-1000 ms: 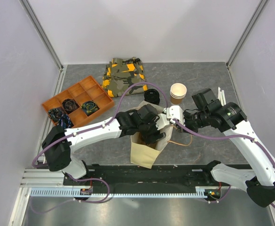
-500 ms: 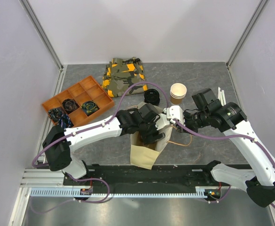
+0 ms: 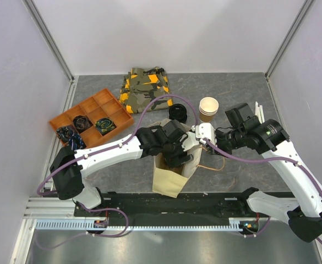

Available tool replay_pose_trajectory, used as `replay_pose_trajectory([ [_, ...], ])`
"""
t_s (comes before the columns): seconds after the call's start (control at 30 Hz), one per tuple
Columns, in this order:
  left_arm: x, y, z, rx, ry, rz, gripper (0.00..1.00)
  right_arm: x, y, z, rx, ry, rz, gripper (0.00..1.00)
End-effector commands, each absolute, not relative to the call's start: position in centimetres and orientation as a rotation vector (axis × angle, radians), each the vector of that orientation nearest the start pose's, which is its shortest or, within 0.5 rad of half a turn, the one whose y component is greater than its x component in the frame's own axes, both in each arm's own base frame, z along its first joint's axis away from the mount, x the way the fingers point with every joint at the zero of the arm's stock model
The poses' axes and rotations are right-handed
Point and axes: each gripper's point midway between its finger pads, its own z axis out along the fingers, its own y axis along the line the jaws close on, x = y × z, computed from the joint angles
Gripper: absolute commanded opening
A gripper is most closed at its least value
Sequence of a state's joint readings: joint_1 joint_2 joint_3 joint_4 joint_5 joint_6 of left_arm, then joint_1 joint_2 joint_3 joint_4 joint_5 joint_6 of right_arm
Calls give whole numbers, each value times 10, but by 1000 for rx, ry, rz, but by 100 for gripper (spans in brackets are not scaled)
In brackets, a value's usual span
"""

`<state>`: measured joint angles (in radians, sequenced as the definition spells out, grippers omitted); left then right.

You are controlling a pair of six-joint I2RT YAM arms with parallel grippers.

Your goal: Pack the takeout coffee

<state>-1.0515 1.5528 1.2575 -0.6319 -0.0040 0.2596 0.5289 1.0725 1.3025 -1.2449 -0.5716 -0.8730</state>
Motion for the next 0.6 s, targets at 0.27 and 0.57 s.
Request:
replay_pose_trajectory([
  [0.27, 213, -339, 183, 1455, 1906, -330, 100, 153, 175, 244, -1756, 1682, 627, 0],
  [0.57, 207, -342, 197, 1458, 1866, -380, 100, 154, 176, 245, -1756, 1680, 633, 0],
])
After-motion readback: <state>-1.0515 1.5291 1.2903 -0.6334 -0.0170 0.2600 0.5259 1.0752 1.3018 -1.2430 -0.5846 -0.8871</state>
